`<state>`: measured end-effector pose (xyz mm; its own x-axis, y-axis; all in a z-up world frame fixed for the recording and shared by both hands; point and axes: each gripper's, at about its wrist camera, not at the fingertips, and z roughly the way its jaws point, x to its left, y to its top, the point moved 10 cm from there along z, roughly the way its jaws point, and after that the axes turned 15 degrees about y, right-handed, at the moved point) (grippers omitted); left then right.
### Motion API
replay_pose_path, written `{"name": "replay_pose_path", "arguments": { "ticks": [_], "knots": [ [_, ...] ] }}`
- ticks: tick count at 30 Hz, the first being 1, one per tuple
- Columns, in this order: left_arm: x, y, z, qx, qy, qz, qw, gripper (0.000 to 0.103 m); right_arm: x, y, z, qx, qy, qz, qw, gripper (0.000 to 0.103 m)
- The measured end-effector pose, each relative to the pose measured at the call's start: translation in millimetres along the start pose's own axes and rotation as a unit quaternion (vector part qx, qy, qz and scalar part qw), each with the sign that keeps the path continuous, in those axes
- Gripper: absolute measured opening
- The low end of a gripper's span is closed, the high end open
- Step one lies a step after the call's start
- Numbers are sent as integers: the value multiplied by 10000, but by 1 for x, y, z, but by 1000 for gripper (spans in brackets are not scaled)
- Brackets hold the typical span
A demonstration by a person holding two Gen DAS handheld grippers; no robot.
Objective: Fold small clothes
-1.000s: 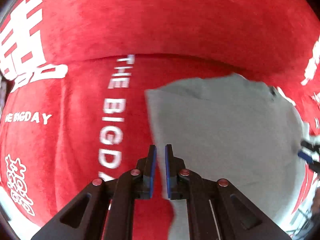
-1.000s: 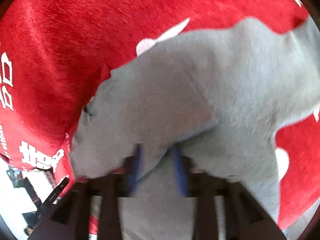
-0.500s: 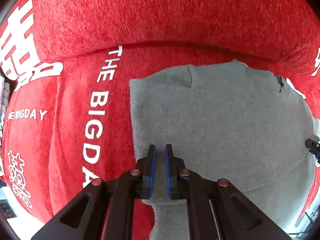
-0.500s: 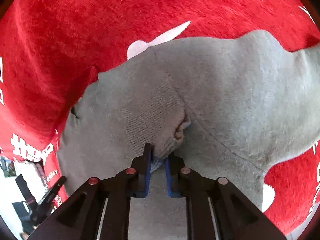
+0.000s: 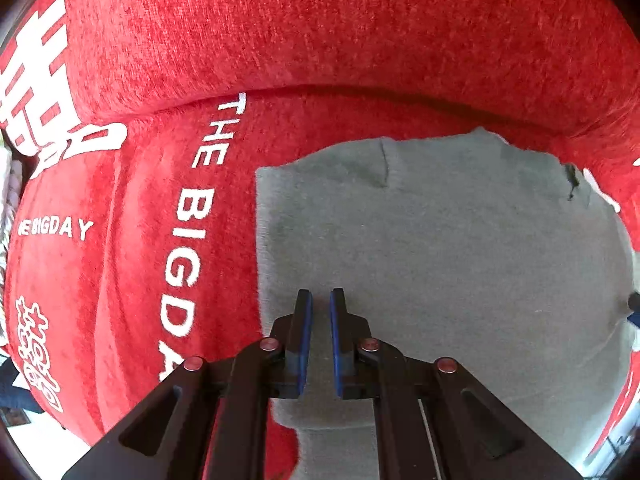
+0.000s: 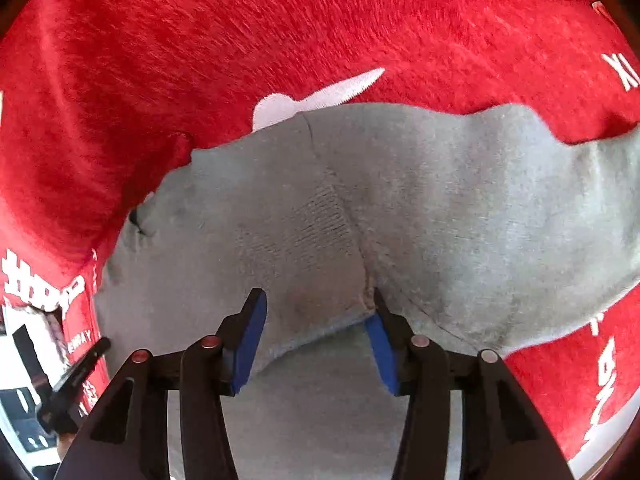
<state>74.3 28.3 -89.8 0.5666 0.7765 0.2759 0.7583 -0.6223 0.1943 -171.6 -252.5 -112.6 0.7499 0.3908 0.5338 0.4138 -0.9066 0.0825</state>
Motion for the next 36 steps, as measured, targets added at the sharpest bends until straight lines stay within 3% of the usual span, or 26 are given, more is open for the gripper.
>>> {"name": "replay_pose_path", "arguments": {
  "ticks": [2, 3, 4, 7, 14, 20, 27, 36],
  "knots": [
    [-5, -2, -3, 33, -82, -60, 9999, 14, 1, -9, -13, 16, 76, -85, 9999, 67],
    [-7, -3, -3, 67, -93, -36, 9999, 33, 1, -13, -18, 17, 97, -96, 9999, 68],
    [-9, -4, -3, 127, -73, 6, 9999, 103, 3, -18, -21, 25, 134, -101, 9999, 68],
    [-20, -6, 1, 151, 129, 179, 9996, 103, 8, -30, -25, 30, 306, -15, 9995, 80],
    [-46, -2, 10, 91, 88, 195, 9997, 103, 21, -41, -24, 69, 514, -4, 9987, 80],
    [-65, 0, 26, 242, 305, 255, 9989, 103, 16, -41, -34, 40, 541, -85, 9985, 80],
    [-97, -2, 36, 306, 357, 567, 9973, 103, -13, -43, -54, -52, 527, 87, 9986, 80],
    [-154, 1, 38, 193, 32, 792, 9967, 103, -70, -46, -79, -205, 456, 530, 9973, 80]
  ]
}}
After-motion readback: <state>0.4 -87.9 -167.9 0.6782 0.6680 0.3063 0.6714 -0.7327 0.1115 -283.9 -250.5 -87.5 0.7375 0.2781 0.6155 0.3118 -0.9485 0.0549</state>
